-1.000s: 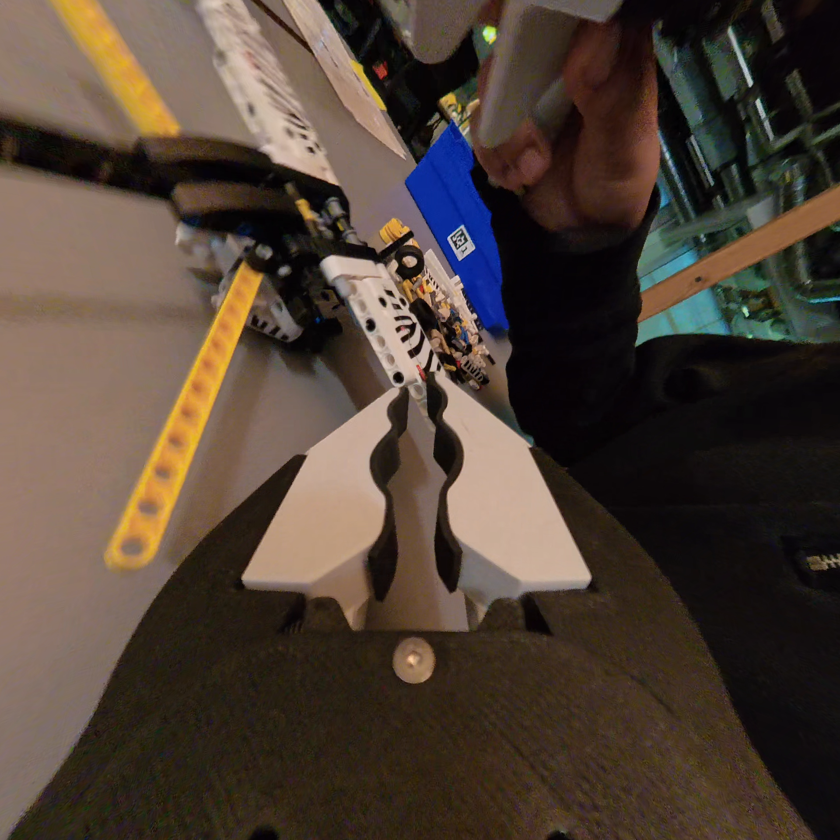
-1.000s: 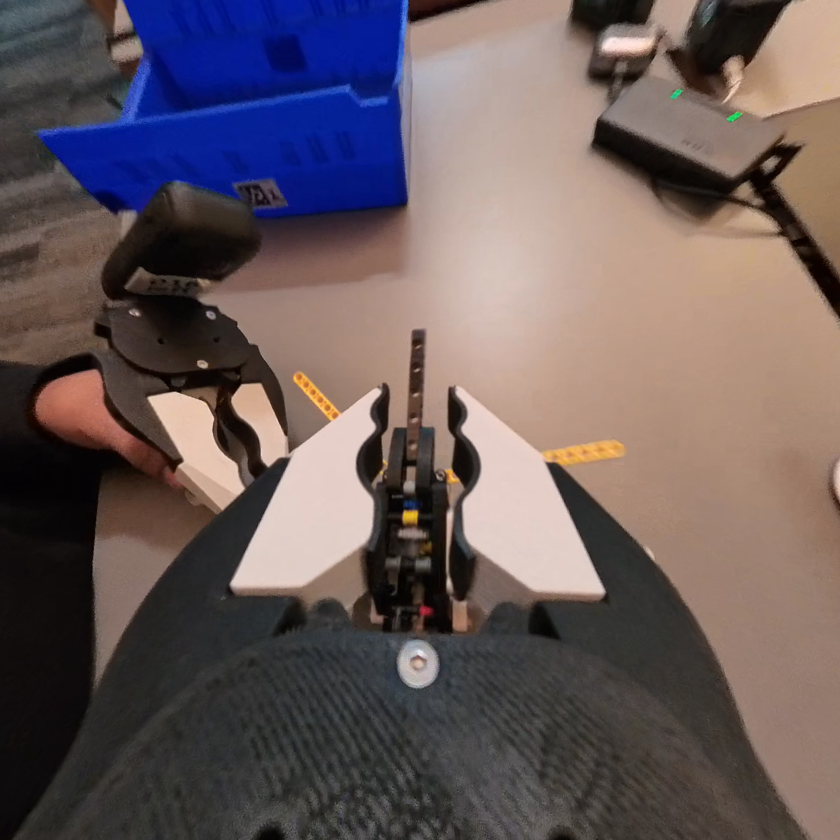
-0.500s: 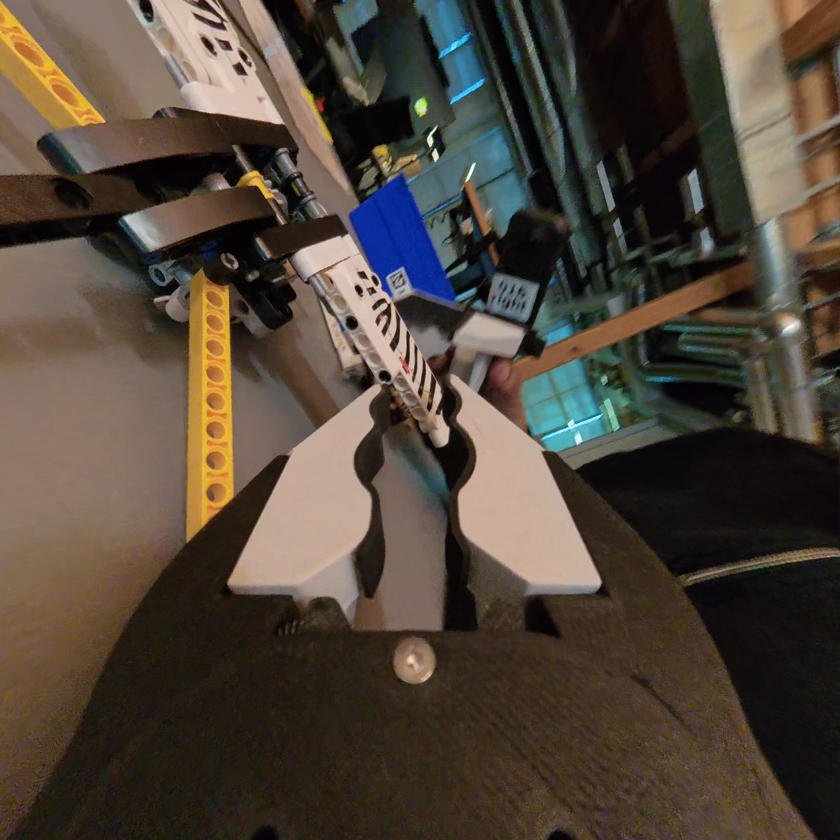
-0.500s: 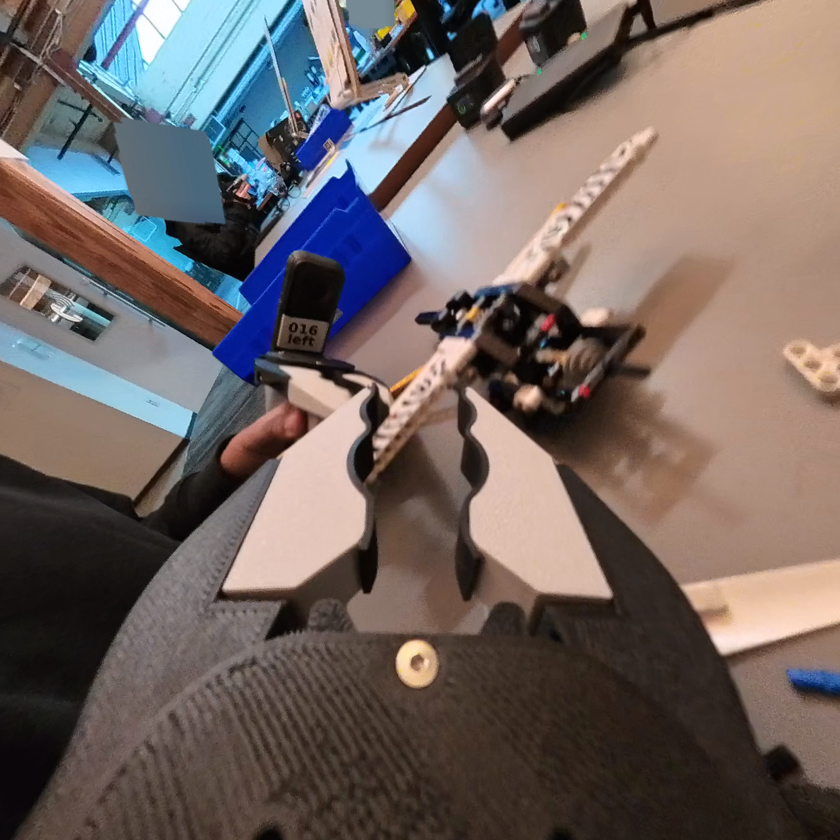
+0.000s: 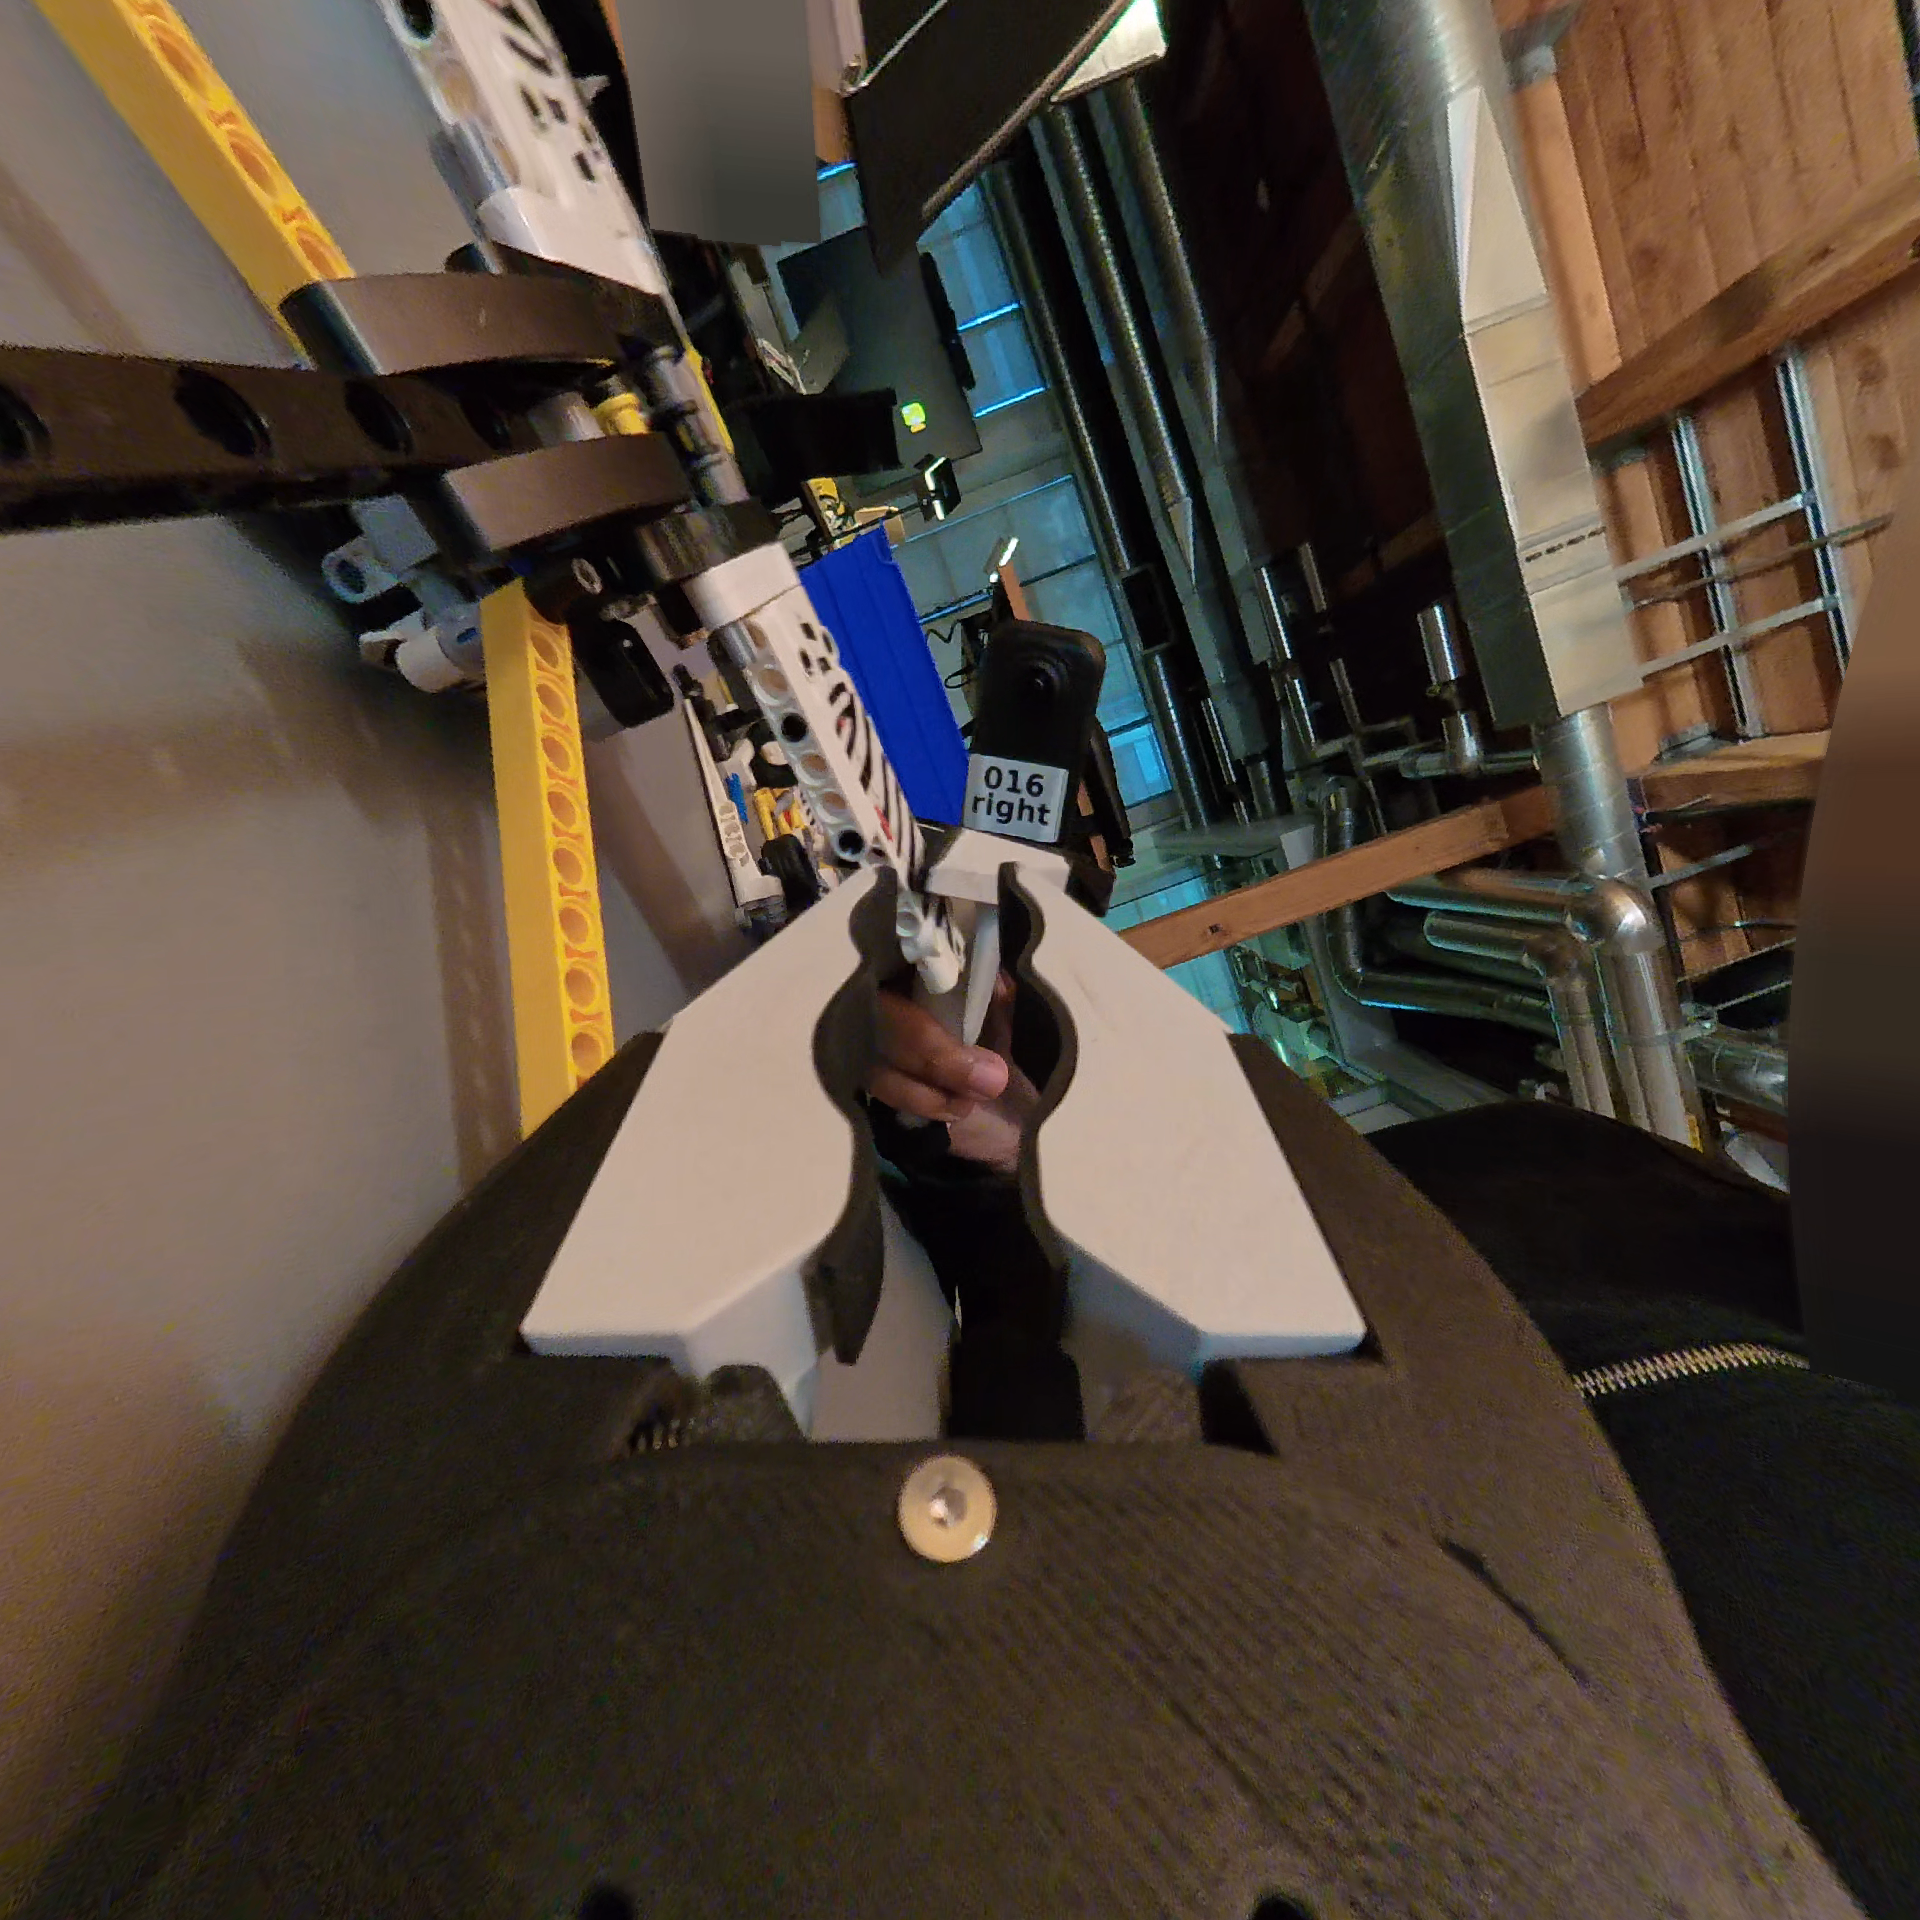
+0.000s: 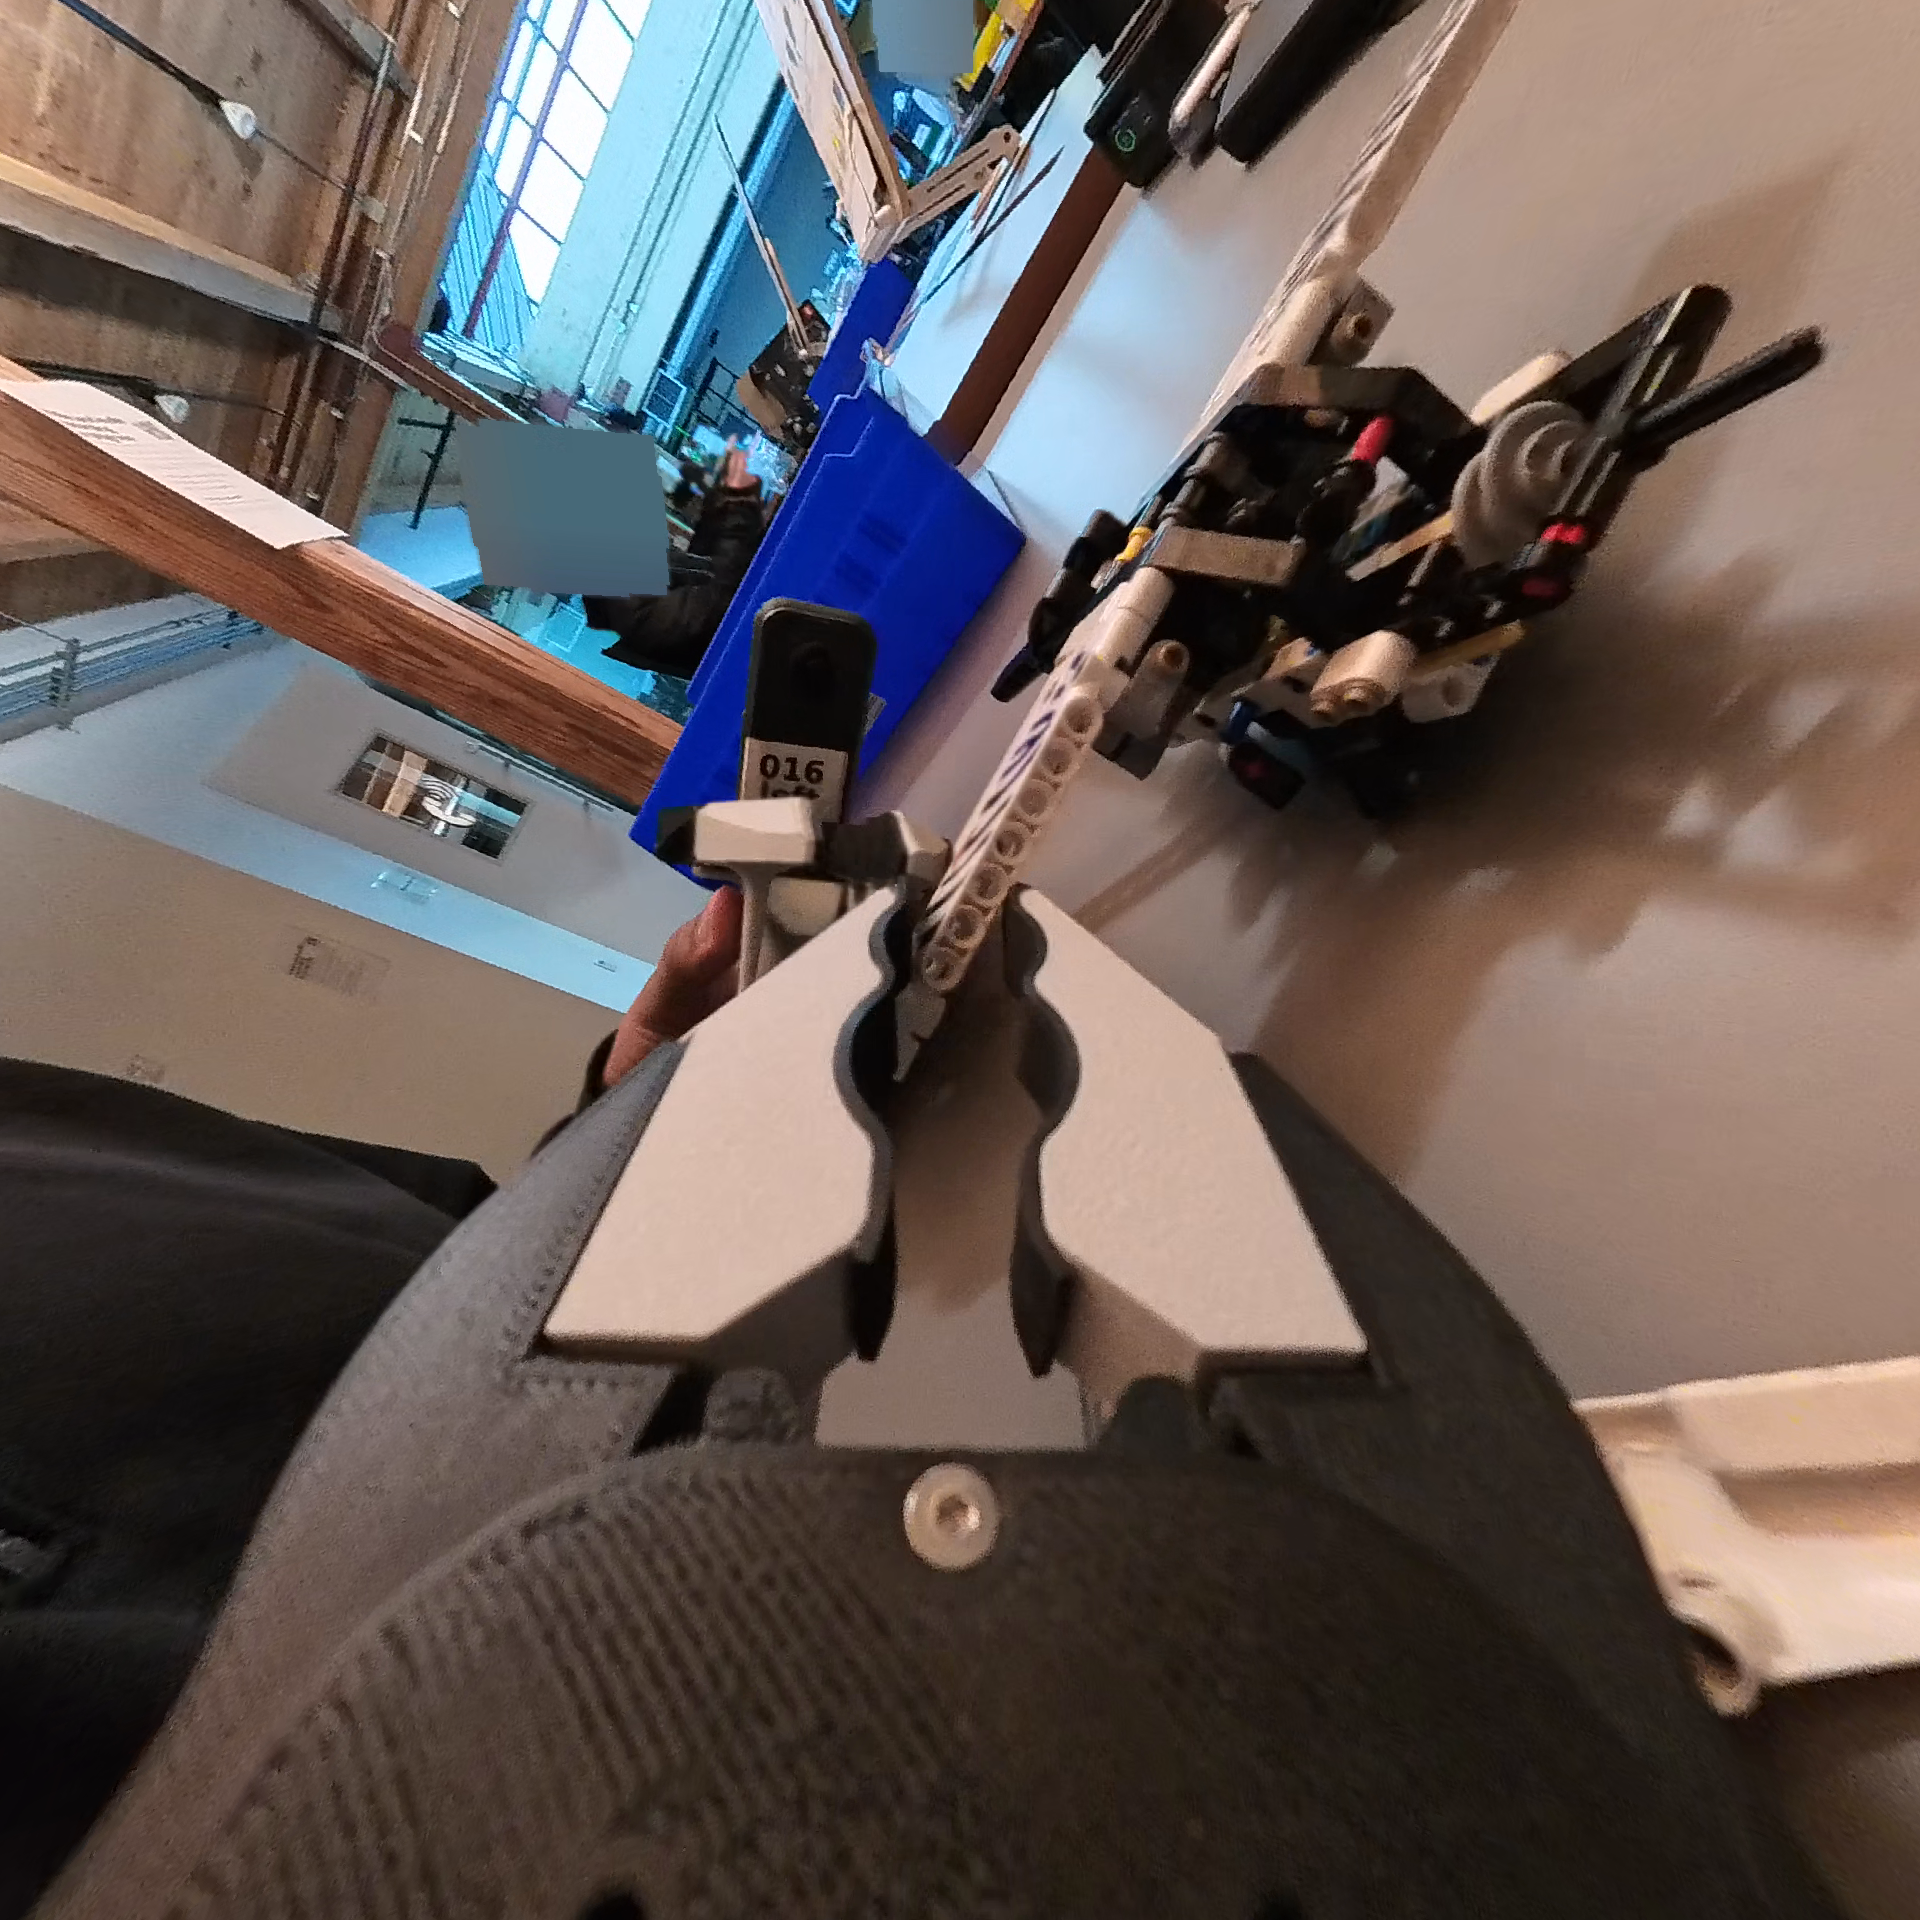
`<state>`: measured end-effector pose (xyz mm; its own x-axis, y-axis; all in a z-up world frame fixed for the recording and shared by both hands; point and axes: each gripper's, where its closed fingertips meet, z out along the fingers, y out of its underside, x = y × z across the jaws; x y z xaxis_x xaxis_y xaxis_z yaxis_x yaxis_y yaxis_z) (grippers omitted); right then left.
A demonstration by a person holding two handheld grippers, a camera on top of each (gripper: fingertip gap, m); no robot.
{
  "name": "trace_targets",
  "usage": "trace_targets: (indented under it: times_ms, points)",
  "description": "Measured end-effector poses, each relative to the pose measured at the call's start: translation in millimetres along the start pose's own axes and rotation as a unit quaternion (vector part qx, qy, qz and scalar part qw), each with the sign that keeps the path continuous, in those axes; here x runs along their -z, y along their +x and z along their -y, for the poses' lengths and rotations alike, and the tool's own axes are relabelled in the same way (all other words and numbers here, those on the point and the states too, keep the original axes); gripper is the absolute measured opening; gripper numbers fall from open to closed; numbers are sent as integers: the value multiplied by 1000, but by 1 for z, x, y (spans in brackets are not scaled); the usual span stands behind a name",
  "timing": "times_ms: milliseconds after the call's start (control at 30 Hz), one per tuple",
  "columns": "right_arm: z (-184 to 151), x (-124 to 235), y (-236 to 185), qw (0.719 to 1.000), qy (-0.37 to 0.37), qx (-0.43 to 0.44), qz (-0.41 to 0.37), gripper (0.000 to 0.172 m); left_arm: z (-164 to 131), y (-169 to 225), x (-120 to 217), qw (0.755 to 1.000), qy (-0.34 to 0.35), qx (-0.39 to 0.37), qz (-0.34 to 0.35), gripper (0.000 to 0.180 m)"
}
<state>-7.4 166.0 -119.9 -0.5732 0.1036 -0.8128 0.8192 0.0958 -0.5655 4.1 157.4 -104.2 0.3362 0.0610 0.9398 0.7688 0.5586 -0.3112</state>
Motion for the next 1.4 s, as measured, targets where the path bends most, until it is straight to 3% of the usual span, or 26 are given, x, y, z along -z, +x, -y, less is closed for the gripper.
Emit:
trace_targets:
  times_ms: [233,467,600,800,1033,1167,1400]
  points:
    - [-5,-6,-8,1000,24,14,5,14,-9,-2,-9,999,1,47,5,41]
    - [-9,-8,-13,999,25,19,15,15,0,-4,-6,997,42,59,2,32]
    - [-12,-7,-17,999,18,19,25,16,-5,-11,-5,998,31,47,28,11]
    - [-19,-4,-19,999,9,-11,48,15,-14,-11,-2,999,3,35,38,11]
    - [-3,8,-13,998,48,-13,38,19,-21,-12,-1,998,-13,24,52,11]
    - [-3,9,-9,999,44,9,17,21,-26,-11,2,998,-22,23,56,11]
    - [17,34,10,988,52,114,-86,22,-35,-5,20,996,-56,14,75,12]
